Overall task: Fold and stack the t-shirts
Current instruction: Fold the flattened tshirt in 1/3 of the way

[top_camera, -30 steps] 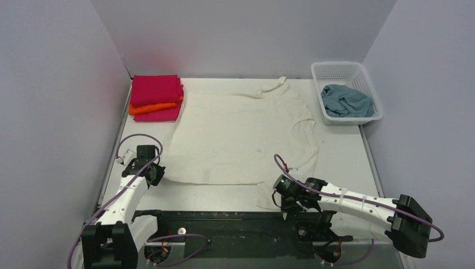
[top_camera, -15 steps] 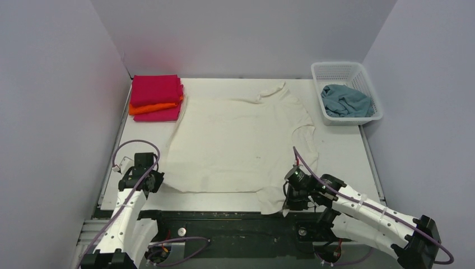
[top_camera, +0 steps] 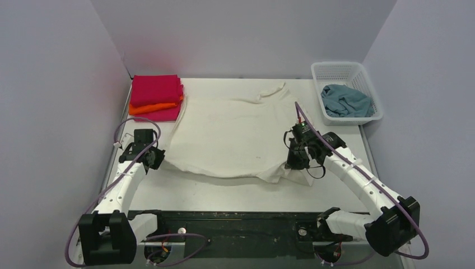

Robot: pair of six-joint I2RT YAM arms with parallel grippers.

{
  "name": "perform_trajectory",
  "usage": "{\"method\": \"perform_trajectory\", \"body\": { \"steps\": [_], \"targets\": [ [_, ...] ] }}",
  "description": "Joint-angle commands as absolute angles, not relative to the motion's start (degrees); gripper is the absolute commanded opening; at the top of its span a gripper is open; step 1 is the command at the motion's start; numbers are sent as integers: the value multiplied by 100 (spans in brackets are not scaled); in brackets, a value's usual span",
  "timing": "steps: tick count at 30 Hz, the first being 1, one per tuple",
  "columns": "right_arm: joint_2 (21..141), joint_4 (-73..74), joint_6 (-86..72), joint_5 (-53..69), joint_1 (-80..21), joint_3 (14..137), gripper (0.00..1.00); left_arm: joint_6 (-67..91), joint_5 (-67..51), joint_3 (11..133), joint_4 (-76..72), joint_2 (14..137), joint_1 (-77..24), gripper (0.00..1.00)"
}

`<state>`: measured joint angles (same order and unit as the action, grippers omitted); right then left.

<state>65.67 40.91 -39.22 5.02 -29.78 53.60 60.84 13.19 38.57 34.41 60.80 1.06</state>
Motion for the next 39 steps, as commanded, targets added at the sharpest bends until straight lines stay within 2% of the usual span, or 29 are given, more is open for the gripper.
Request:
{"method": "perform_trajectory", "body": {
  "steps": [1,10,26,33,34,35,36,37,38,39],
  "targets": [
    [7055,4352,-3237,529,-2607,6100,0,6015,1341,4410,2948,6612,90,0],
    [8282,4321,-2873,693,-2124,7055,0,6067,1400,4897,2582,7548,101,0],
    [9696,4421,-2223,916,-1713,8470,0,6038,1645,5470,2340,8490,145,0],
    [10836,5154,-1476,926,-1567,9574,0,5998,1653,5686,2360,8928,162,0],
    [10946,5214,-1397,946,-1544,9790,0,5995,1670,5728,2381,8968,166,2],
    [11200,5373,-1345,1014,-1498,10050,1,5990,1670,5756,2395,9036,166,14],
    [11339,5429,-1301,1012,-1478,10175,1,5982,1703,5814,2431,9066,167,21],
    [11576,5492,-1283,1011,-1457,10436,2,5969,1746,5894,2459,9102,167,37],
    [11716,5517,-1235,1059,-1449,10588,2,5951,1761,5931,2489,9104,167,46],
    [11988,5518,-1172,1092,-1428,10904,5,5924,1789,6007,2497,9083,167,65]
  ]
}}
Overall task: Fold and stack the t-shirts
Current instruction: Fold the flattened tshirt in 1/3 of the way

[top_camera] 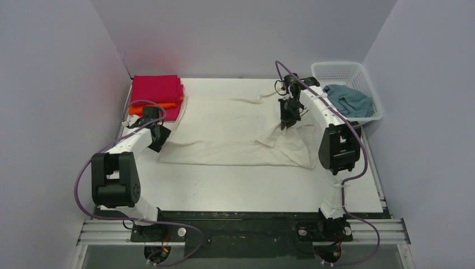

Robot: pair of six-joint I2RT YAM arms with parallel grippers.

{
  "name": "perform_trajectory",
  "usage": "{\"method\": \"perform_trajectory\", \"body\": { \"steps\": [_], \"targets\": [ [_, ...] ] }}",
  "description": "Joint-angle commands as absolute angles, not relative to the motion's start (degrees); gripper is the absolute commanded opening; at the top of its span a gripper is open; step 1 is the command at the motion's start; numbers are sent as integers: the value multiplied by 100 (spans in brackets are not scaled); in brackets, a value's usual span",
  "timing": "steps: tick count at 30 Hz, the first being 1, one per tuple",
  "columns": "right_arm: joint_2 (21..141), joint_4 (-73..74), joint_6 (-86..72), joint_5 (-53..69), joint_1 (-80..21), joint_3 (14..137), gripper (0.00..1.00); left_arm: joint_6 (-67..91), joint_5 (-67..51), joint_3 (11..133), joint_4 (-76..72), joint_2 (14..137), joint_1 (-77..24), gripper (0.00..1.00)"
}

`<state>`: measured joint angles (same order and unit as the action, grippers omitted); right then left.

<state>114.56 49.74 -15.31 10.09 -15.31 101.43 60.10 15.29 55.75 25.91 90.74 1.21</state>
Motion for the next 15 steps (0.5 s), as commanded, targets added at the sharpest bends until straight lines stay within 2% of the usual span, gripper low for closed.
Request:
{"method": "perform_trajectory", "body": {
  "steps": [1,2,4,8,10,11,13,15],
  "targets": [
    [12147,5515,-1162,1174,-1392,11068,10,5911,1796,6053,2547,9068,174,72],
    [12454,5508,-1092,1233,-1373,11429,23,5874,1802,6143,2570,9002,175,79],
    [12842,5523,-1146,1145,-1315,11964,36,5817,1798,6279,2668,8851,172,82],
    [12657,5504,-1253,695,-1290,12061,54,5656,1690,6380,2807,8414,161,84],
    [11991,4932,-1437,689,-1304,11287,70,5543,1487,6245,2731,8165,132,85],
    [11494,4725,-1627,722,-1315,10538,86,5484,1310,6105,2701,8018,119,86],
    [10738,4010,-1963,934,-1318,9336,93,5337,940,5855,2521,7826,68,87],
    [10216,3297,-2378,1254,-1329,8295,95,5164,536,5616,2250,7703,-52,87]
  ]
}}
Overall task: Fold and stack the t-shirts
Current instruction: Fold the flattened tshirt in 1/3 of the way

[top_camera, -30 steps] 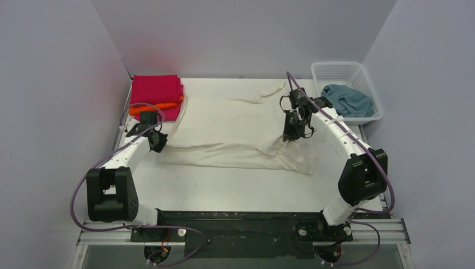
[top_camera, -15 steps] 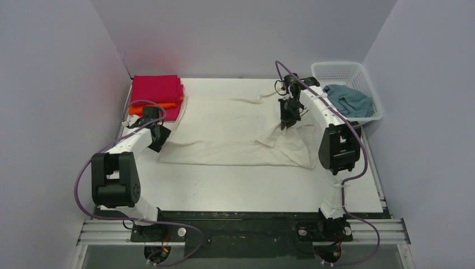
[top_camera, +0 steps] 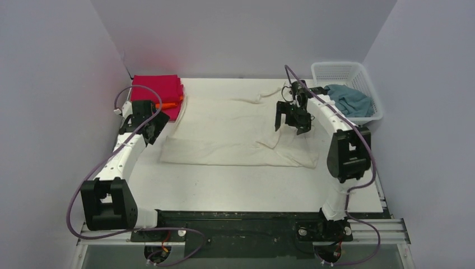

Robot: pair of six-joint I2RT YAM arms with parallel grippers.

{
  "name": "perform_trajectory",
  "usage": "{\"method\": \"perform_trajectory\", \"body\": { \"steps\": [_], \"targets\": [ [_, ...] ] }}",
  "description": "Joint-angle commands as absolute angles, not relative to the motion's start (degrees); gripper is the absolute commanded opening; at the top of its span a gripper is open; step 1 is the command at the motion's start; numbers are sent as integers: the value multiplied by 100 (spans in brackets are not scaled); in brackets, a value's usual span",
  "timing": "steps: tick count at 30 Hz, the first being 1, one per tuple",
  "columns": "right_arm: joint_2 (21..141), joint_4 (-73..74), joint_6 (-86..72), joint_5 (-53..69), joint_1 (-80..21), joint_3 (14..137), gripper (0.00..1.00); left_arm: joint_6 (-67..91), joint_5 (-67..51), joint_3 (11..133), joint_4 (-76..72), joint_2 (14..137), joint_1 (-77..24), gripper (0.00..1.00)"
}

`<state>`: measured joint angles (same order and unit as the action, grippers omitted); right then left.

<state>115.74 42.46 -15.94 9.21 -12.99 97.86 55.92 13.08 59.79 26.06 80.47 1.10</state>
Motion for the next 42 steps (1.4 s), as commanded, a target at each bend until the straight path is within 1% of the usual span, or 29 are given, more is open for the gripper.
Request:
{"method": "perform_trajectory", "body": {
  "steps": [1,2,4,6,13,22,28,33,36,38,40,41,42],
  "targets": [
    [10105,2951,-2485,1430,-1347,8041,95,5096,431,5555,2114,7667,-213,88],
    [9970,2812,-2621,1493,-1359,7668,96,4968,305,5480,2076,7666,-287,88],
    [9949,2506,-2748,1549,-1403,7380,97,4788,238,5409,2013,7694,-588,89],
    [10102,2327,-2826,1661,-1444,7343,97,4704,174,5340,1976,7773,-705,89],
    [10994,2145,-2963,1684,-1723,7860,96,4531,79,5046,1771,8194,-711,91],
    [11622,1935,-3153,1786,-1863,8326,95,4373,340,4811,1838,8518,-559,91],
    [12153,1669,-3537,1890,-2002,9332,95,4342,509,4776,1898,8485,-493,92],
    [12519,1067,-4435,1982,-2010,10399,95,4371,500,4860,1898,8420,-492,92],
    [12449,1302,-4533,1849,-1933,10821,95,4387,476,4957,1934,8313,-500,92],
    [12103,1666,-4272,1576,-1837,10528,95,4394,411,5028,1937,8242,-520,92],
    [11536,1926,-4054,1234,-1755,9792,95,4394,283,5078,1834,8221,-577,92],
    [11091,2050,-3978,979,-1735,9128,95,4394,251,5097,1722,8249,-600,92],
    [10876,2080,-3869,770,-1733,8800,95,4399,190,5111,1656,8277,-671,92]
  ]
}}
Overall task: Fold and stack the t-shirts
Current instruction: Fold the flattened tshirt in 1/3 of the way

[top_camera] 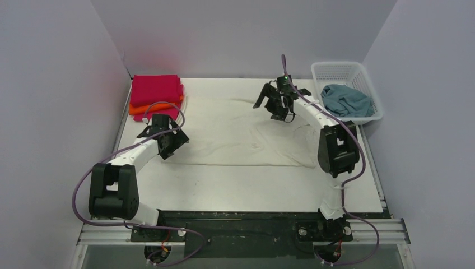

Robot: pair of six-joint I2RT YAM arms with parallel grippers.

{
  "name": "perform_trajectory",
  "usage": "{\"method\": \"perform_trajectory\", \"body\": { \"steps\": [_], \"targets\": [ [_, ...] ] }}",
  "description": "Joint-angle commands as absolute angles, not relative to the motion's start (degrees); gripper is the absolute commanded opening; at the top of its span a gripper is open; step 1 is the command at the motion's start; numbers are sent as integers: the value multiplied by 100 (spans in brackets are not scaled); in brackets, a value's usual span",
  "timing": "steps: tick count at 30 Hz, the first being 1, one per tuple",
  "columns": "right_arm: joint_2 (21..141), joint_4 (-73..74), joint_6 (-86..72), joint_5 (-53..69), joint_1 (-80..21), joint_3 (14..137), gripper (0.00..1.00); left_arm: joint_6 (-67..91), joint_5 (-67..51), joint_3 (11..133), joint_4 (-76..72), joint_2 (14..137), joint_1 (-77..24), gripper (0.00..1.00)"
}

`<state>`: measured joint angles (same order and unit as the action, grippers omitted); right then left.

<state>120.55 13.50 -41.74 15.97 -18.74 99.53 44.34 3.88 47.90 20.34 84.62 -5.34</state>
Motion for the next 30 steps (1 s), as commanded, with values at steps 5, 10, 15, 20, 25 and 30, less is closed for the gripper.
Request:
{"method": "perform_trajectory", "body": {
  "steps": [5,10,15,20,25,30],
  "targets": [
    [9919,2096,-3841,607,-1723,6616,95,4380,-142,5194,1133,8819,-745,92],
    [9959,1982,-3874,371,-1623,5946,94,4299,-51,5184,1064,9418,-737,92],
    [9521,2063,-3733,268,-1474,5215,94,4377,108,4747,1355,9378,-854,92],
    [8502,2225,-3641,624,-1458,4120,94,4714,552,3776,2146,8169,-1151,92],
    [7476,2700,-3660,519,-1459,3286,94,5320,902,2886,2960,6650,-1533,92],
    [6530,3191,-3741,640,-1488,2674,94,5537,858,2439,3375,4992,-1582,92]
  ]
}}
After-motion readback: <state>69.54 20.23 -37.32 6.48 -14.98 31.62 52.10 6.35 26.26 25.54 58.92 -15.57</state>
